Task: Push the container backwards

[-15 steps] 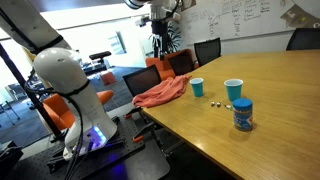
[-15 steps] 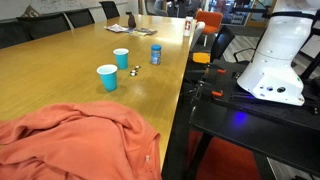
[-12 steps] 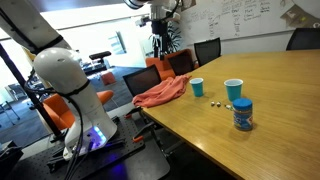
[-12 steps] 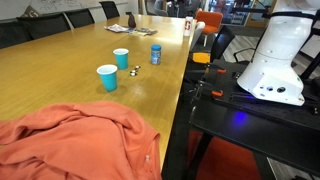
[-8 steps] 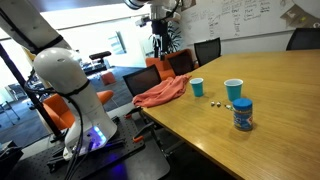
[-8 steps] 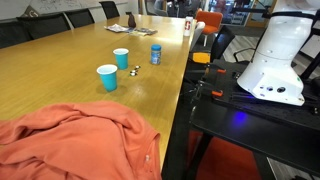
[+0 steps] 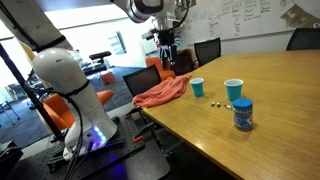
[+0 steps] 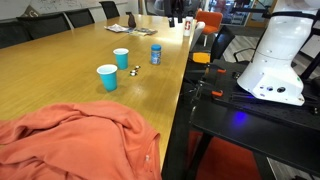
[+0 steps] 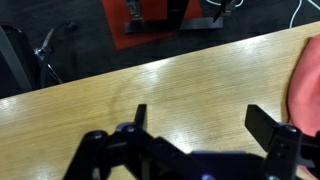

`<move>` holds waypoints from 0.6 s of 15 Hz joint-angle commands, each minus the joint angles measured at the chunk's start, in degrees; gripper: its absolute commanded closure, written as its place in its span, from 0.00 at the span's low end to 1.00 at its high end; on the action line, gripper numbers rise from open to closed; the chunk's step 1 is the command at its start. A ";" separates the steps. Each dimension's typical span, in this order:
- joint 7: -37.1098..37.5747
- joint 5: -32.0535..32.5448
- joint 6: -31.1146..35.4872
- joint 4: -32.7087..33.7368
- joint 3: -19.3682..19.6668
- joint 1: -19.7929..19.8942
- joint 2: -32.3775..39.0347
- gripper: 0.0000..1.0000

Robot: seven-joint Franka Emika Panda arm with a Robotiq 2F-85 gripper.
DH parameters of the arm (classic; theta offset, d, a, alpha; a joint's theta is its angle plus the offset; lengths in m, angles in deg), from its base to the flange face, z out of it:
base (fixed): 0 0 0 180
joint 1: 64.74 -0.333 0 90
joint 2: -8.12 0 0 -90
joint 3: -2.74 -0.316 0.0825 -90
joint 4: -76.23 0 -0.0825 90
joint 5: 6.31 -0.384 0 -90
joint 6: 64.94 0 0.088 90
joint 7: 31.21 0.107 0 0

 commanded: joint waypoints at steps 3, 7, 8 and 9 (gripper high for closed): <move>-5.08 3.16 15.99 -1.68 4.32 3.58 10.32 0.41; -10.69 -0.61 22.85 2.49 7.55 6.64 21.38 0.73; -12.36 -2.12 23.22 3.99 7.60 7.41 23.76 0.81; -13.47 -3.40 23.66 5.66 7.38 8.15 26.21 0.88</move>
